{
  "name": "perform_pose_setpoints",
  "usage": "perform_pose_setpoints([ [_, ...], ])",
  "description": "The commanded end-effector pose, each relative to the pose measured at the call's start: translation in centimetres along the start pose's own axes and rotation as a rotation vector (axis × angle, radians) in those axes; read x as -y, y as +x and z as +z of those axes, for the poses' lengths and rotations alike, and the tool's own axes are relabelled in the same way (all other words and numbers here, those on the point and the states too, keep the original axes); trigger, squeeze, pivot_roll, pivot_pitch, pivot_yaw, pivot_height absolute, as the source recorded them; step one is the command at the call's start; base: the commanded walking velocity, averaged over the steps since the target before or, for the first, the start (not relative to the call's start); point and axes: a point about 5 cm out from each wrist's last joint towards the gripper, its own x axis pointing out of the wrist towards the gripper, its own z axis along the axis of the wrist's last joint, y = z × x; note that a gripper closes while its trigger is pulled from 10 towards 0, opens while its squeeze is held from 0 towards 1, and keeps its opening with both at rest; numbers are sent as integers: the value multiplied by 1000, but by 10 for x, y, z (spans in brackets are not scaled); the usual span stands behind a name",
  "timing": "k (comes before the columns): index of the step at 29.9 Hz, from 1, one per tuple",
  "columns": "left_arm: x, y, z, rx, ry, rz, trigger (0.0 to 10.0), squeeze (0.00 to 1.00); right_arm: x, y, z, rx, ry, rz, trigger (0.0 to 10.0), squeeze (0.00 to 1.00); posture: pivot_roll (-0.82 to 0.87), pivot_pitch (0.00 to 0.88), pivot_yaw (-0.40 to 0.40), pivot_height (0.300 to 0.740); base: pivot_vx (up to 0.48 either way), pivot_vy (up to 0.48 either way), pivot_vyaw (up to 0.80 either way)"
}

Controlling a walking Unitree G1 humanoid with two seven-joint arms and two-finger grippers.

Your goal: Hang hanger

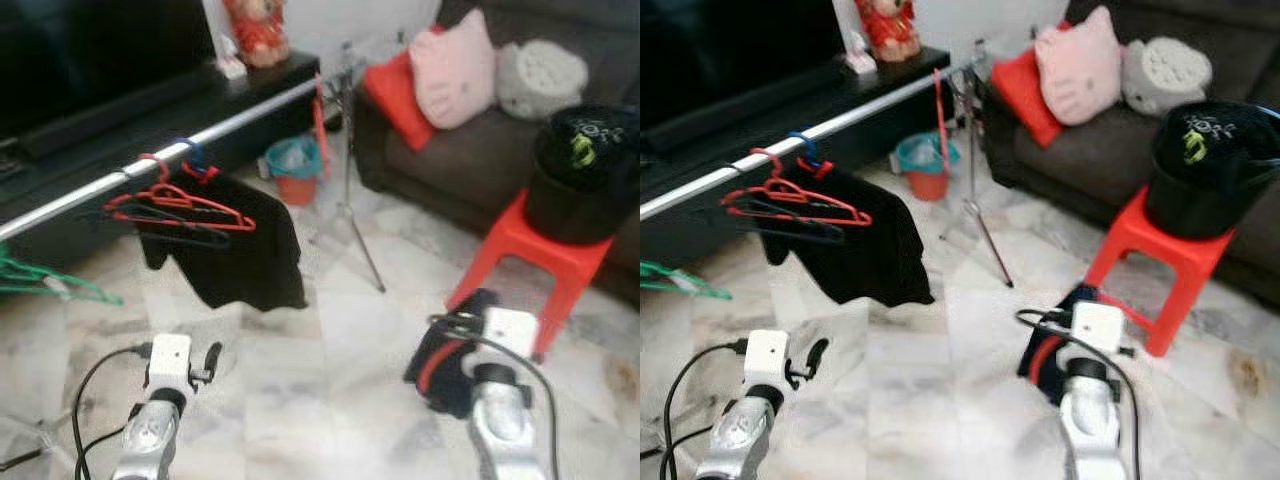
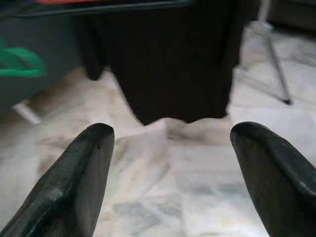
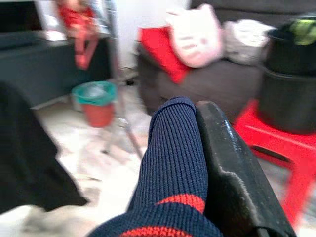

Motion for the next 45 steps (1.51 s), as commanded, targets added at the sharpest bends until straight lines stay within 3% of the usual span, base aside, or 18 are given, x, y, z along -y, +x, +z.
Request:
perform_pose_setpoints([
  [1,1,0,0,-2,-13,6,10000,0,5,2,5,20,0,-11,10000,0,-44,22,77,740,0,0,800],
  [9,12,2,3,15,-37,-1,10000,0,6,6,6,13,6,7,10000,0,-50,31,56,740,0,0,800],
  [20,13,5,5,14,-57,17,10000,0,-1,13,0,-26,37,77,10000,0,-27,0,42,740,0,0,782],
  [26,14,10,8,9,-71,20,10000,0,-3,21,0,-43,79,71,10000,0,-13,0,39,740,0,0,0],
  [37,6,20,29,87,-80,72,10000,0,-3,38,9,-23,77,127,10000,0,46,0,-17,740,0,-158,0],
  [45,-8,19,30,95,-66,108,10000,0,5,46,12,-16,60,122,10000,0,52,0,-21,740,0,-356,0],
])
